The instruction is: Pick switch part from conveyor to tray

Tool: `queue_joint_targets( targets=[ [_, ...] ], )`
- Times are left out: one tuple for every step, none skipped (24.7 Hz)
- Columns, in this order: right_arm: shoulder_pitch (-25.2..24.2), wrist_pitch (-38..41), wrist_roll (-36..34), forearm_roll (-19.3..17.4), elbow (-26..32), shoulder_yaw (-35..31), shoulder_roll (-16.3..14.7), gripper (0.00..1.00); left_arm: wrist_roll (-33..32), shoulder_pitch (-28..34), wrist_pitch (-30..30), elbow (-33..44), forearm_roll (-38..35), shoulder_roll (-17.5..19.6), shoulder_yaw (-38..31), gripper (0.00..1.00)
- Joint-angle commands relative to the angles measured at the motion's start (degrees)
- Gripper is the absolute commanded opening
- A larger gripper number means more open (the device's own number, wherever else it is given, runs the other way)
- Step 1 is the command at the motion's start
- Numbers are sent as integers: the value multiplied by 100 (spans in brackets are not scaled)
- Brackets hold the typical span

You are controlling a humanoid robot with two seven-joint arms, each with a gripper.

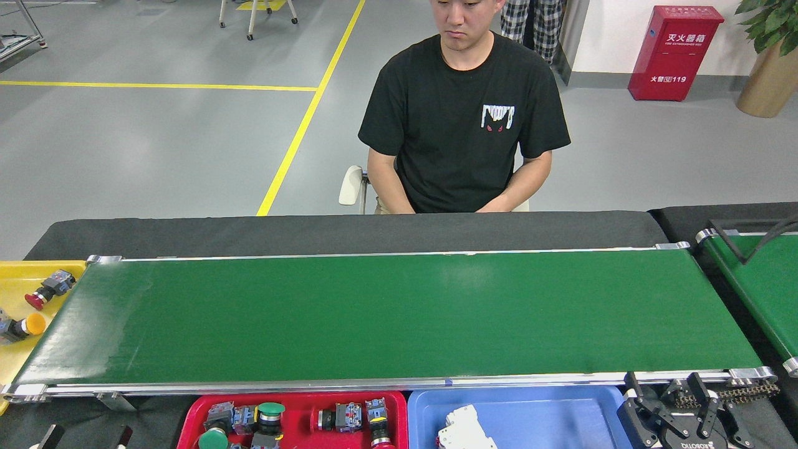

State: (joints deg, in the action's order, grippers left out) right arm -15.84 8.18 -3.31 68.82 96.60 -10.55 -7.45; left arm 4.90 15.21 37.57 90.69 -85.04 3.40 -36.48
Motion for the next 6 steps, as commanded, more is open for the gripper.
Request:
queue_joint_targets(
  targets=[
    [-7,52,-11,-9,87,-17,-2,100,54,-45,22,89,66,73,-35,100],
    [2,52,-11,-17,96,-17,7,100,46,-27,40,89,145,108,-70,100],
    [2,52,-11,-9,131,-17,16,100,54,8,31,89,242,170,-96,100],
    [-16,61,-11,-9,201,-17,16,100,46,17,31,62,312,249,-114,100],
    [-42,61,-3,-9,272,-17,7,100,46,17,22,36,356,328,-114,100],
    [-95,61,-11,-9,307,-17,16,100,46,17,22,36,365,372,-122,100]
  ],
)
